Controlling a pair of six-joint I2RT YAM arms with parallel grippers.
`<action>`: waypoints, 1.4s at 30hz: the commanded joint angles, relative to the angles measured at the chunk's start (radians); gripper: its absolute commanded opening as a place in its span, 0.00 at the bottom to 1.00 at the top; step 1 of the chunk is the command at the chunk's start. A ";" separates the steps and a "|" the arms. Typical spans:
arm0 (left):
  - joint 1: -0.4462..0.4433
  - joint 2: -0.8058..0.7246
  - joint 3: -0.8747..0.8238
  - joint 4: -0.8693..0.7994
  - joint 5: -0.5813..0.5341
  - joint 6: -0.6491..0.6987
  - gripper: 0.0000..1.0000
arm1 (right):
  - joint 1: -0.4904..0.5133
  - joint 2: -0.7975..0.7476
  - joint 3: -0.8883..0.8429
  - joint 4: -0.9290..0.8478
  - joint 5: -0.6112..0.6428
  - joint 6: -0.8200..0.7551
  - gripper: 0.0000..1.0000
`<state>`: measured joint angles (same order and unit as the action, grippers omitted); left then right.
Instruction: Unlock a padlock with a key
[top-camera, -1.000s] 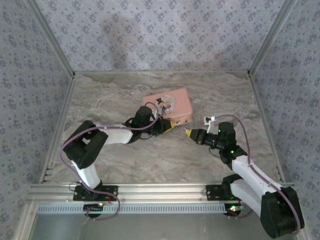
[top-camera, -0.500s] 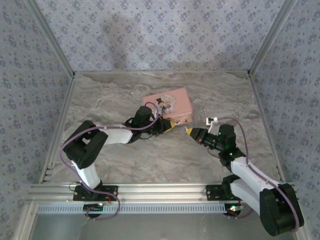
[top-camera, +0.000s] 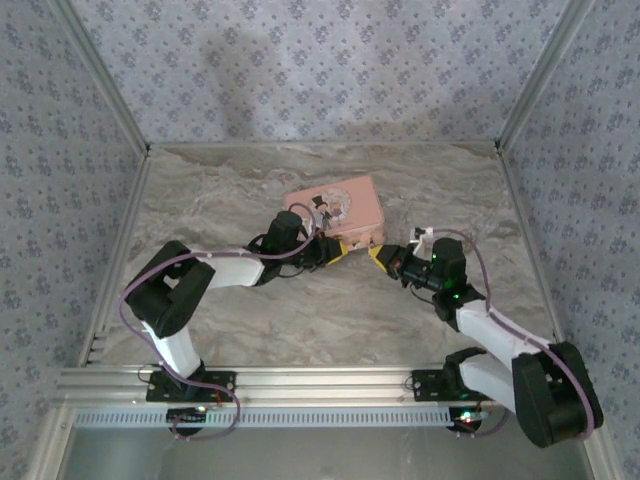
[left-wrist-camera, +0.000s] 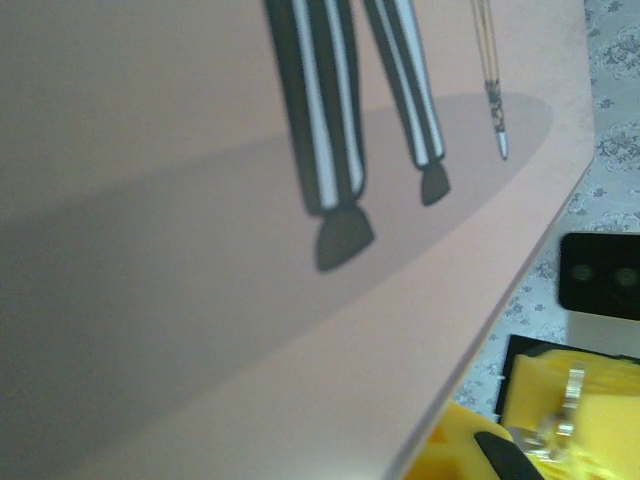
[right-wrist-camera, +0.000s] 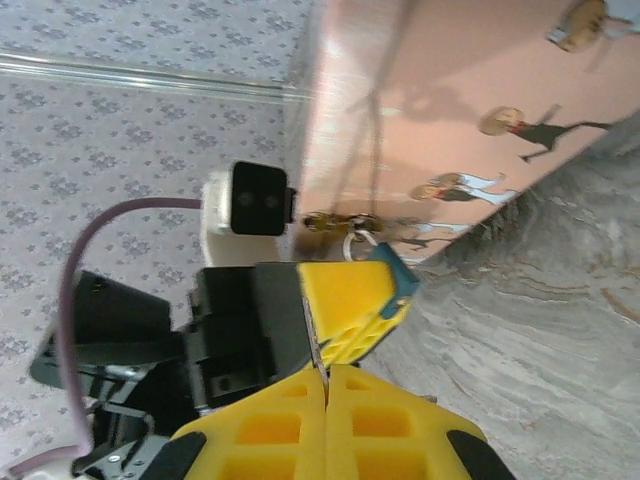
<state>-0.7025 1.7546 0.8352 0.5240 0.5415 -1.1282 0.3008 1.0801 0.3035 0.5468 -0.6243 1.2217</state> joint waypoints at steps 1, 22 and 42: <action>0.006 -0.043 0.018 0.012 0.065 -0.049 0.00 | 0.030 0.077 -0.029 0.170 0.003 0.031 0.00; 0.006 -0.046 0.024 0.024 0.076 -0.056 0.00 | 0.133 0.360 -0.056 0.496 0.041 0.057 0.00; 0.008 -0.027 0.022 0.062 0.087 -0.075 0.00 | 0.138 0.411 -0.020 0.546 0.035 0.076 0.00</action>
<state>-0.6956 1.7473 0.8352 0.5365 0.5625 -1.1564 0.4328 1.4822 0.2577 1.0561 -0.5941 1.2919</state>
